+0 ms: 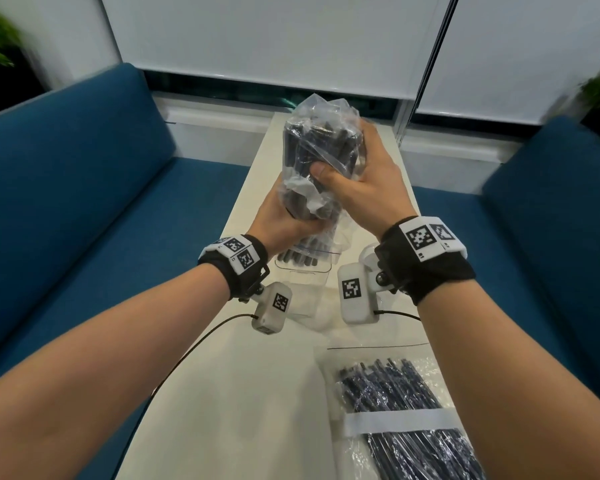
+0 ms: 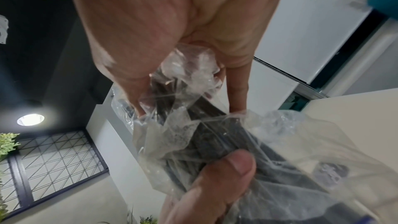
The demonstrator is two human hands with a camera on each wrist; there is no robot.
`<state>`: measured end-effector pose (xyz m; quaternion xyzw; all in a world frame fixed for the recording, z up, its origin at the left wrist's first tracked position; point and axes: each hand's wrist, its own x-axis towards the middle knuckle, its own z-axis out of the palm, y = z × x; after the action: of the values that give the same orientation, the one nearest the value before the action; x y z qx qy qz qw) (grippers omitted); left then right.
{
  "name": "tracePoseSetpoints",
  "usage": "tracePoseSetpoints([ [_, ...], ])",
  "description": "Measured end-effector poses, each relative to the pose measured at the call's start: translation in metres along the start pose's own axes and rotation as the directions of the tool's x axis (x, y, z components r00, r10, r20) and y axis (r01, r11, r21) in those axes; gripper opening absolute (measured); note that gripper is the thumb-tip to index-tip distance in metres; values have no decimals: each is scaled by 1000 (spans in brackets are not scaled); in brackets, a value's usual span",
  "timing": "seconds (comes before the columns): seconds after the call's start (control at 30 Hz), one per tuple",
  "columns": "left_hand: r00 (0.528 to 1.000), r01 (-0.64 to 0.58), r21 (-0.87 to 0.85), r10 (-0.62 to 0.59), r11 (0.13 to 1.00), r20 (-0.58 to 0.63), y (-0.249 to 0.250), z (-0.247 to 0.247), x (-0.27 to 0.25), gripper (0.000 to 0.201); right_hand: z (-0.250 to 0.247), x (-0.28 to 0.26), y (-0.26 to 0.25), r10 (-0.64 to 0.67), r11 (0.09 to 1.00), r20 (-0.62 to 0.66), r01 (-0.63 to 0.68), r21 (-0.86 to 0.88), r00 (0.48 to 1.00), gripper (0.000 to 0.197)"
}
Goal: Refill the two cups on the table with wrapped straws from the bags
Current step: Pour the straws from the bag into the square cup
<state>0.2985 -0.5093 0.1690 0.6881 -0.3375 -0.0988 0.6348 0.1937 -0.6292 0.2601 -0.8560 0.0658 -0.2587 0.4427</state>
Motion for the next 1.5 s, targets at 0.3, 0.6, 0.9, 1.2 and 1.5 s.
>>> tracePoseSetpoints([
  [0.3, 988, 107, 10, -107, 994, 109, -23, 2, -16, 76, 16, -7, 20, 72, 997, 39, -72, -17, 997, 65],
  [0.6, 984, 91, 221, -121, 971, 128, -12, -20, -30, 71, 26, -20, 38, 198, 971, 222, -160, -176, 955, 75],
  [0.9, 985, 137, 459, -171, 878, 33, 5, -41, -40, 50, 28, -37, 43, 164, 927, 304, -41, -373, 938, 49],
  [1.2, 997, 77, 648, -71, 758, -35, 35, -43, -40, 30, 22, -34, 44, 259, 860, 438, 1, -511, 861, 32],
  [1.5, 950, 36, 475, 117, 879, -288, 76, -44, -36, 31, 12, -22, 14, -74, 957, -104, 41, -286, 992, 35],
])
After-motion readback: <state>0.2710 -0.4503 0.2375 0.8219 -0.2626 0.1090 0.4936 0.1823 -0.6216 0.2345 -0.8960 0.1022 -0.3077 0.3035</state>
